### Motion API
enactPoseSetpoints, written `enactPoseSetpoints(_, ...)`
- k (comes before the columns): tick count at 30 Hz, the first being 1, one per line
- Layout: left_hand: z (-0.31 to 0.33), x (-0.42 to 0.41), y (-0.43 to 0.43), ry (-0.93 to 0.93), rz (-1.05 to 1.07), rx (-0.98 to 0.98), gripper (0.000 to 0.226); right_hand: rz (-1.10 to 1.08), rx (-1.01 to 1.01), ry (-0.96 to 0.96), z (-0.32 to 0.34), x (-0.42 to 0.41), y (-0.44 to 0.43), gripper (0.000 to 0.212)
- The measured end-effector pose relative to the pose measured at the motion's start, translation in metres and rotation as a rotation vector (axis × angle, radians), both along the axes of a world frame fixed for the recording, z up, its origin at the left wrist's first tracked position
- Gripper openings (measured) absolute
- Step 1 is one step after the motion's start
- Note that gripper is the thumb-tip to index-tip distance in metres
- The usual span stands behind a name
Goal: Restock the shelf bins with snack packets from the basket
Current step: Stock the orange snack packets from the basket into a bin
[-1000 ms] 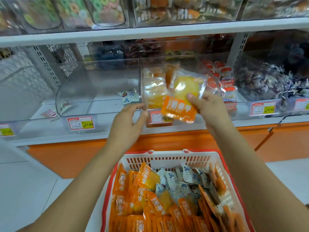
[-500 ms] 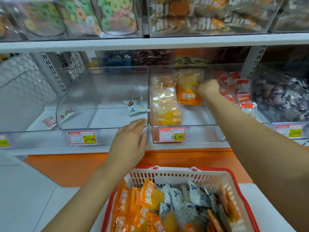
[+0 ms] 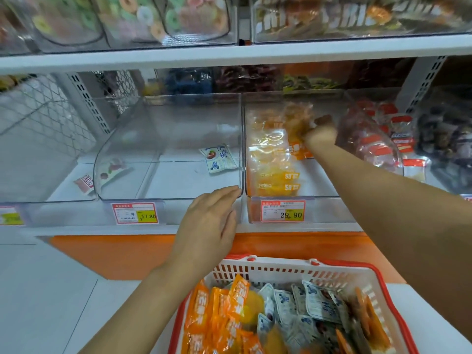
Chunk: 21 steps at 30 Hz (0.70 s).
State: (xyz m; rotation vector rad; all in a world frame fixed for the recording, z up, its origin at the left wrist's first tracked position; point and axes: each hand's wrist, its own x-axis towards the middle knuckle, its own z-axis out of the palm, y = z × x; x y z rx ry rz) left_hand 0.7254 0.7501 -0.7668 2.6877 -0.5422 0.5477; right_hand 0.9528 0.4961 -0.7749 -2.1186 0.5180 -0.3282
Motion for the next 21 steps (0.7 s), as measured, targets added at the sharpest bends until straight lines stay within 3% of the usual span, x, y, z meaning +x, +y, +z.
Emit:
enactPoseSetpoints(4, 0.0, -0.003, -0.001, 0.018, 0.008, 0.009, 0.041, 0.048, -0.218, 0.037, -0.001, -0.005, 0.003, 0.045)
enactPoseSetpoints(8, 0.004, -0.011, -0.003, 0.137, 0.02, -0.017, 0.048, 0.101, -0.3, 0.236, -0.004, -0.014, 0.001, 0.084)
enactPoseSetpoints(13, 0.002, -0.015, -0.004, 0.125, -0.004, -0.037, 0.057, -0.021, -0.325, 0.174, -0.005, -0.014, 0.0, 0.061)
enactPoseSetpoints(18, 0.0, -0.014, -0.004, 0.115, 0.001, -0.037, 0.057, 0.075, -0.431, 0.189, -0.004, -0.013, 0.003, 0.062)
enactPoseSetpoints(21, -0.001, -0.013, -0.003, 0.132, 0.009, -0.027, 0.058, 0.132, -0.372, 0.186, -0.003, -0.013, 0.002, 0.056)
